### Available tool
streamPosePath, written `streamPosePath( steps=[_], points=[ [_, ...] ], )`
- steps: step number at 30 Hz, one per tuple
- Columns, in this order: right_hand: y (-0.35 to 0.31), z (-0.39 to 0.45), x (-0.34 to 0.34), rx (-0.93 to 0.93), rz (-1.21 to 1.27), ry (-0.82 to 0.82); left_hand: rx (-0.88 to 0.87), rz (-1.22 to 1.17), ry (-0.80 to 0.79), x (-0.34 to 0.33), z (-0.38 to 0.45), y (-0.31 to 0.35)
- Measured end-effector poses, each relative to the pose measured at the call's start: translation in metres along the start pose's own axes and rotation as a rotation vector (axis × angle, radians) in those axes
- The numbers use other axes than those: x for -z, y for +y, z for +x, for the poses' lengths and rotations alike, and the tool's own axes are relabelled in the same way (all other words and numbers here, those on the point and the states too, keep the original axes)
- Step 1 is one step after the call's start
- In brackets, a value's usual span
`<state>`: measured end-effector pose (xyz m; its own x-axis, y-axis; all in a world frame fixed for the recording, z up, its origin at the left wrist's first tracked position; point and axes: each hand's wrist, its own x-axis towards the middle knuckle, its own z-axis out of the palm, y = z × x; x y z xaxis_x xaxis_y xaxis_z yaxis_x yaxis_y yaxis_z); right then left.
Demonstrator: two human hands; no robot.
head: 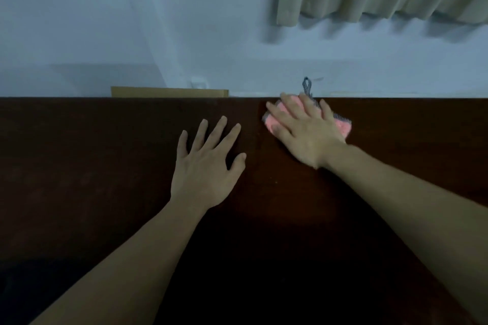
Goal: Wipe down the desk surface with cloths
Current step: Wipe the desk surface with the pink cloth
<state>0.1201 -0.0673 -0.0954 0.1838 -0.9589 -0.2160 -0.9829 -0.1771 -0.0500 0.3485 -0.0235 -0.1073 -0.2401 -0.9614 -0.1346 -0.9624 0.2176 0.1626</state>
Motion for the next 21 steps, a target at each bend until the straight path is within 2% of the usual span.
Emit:
streamPosePath(
  steps=[5, 13, 16, 21],
  points=[
    [-0.003, 0.02, 0.004, -0.009, 0.03, 0.002, 0.012, 0.0, 0.008, 0.002, -0.002, 0.003],
    [-0.004, -0.081, -0.013, 0.189, 0.0, -0.063, 0.036, 0.008, 0.017, 0.0, -0.002, 0.003],
    [-0.001, -0.067, -0.011, 0.202, -0.001, -0.051, 0.042, 0.01, 0.001, 0.002, -0.002, 0.004],
    [-0.002, 0.002, -0.002, 0.163, -0.003, 0.021, 0.034, 0.004, 0.007, 0.002, -0.003, 0.003]
  ],
)
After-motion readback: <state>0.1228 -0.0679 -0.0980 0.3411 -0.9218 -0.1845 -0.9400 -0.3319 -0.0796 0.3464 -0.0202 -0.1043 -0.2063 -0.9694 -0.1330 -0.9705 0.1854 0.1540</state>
